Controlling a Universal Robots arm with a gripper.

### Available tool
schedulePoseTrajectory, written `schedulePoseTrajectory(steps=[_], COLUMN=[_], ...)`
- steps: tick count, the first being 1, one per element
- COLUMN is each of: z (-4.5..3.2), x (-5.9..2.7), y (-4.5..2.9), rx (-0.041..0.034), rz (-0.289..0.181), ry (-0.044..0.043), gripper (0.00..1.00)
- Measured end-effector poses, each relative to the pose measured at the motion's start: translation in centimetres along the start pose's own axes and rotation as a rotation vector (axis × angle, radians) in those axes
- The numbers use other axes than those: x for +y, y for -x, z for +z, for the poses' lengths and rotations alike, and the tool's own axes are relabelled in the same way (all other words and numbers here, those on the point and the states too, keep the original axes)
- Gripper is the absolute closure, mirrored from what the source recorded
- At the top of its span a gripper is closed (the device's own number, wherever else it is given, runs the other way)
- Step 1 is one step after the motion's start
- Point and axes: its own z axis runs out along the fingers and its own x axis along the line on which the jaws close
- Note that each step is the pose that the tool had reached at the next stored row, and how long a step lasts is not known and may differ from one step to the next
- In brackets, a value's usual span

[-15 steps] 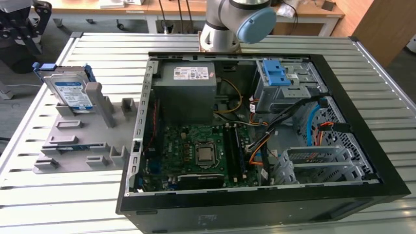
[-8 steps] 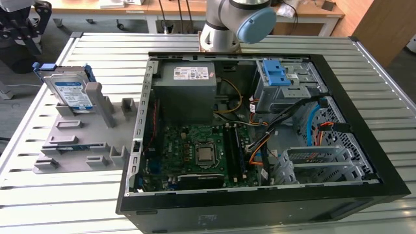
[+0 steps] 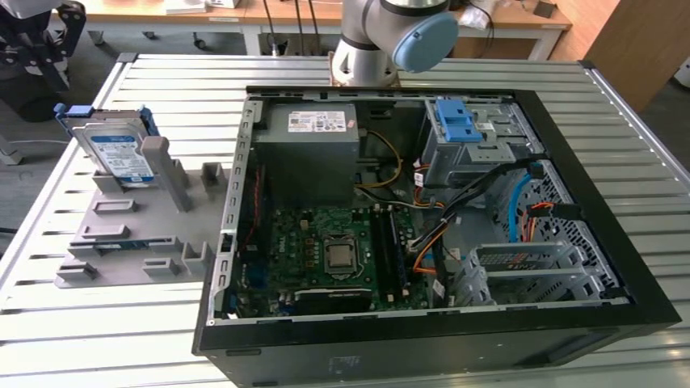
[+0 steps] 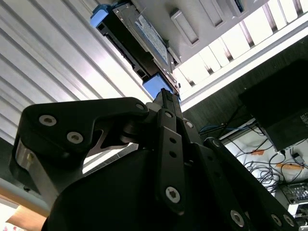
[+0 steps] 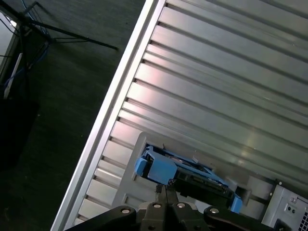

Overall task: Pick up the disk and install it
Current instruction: 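Pick up the disk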

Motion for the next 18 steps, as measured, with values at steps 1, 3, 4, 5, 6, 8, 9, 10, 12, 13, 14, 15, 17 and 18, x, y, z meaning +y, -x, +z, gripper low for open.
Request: schedulePoseTrajectory(steps=[1,3,4,5,6,8,9,10,12,13,14,15,17,18], z=[0.00,0.01,0.00,0.01,0.01,0.01,0.01,0.01,0.01,0.01,0.01,0.02,0.02,0.02], x=[0.00,0.00,0.00,0.00,0.00,0.00,0.00,0.00,0.00,0.00,0.00,0.00,0.00,0.00], y=[0.00,0.00,0.00,0.00,0.00,0.00,0.00,0.00,0.00,0.00,0.00,0.00,0.00,0.00], rx=[0.0002,0.0005,0.0008,0.0010,0.0013,0.0017,0.0019,0.0022,0.0026,0.0028,0.0031,0.0032,0.0037,0.0039], rz=[-0.005,-0.015,-0.021,-0.026,-0.032,-0.044,-0.050,-0.056,-0.067,-0.073,-0.079,-0.085,-0.096,-0.101], ry=[-0.0001,-0.0002,-0.0003,-0.0004,-0.0005,-0.0006,-0.0006,-0.0007,-0.0009,-0.0009,-0.0010,-0.0011,-0.0012,-0.0013], gripper=[0.89,0.89,0.89,0.89,0.89,0.89,0.89,0.89,0.89,0.89,0.89,0.89,0.89,0.89])
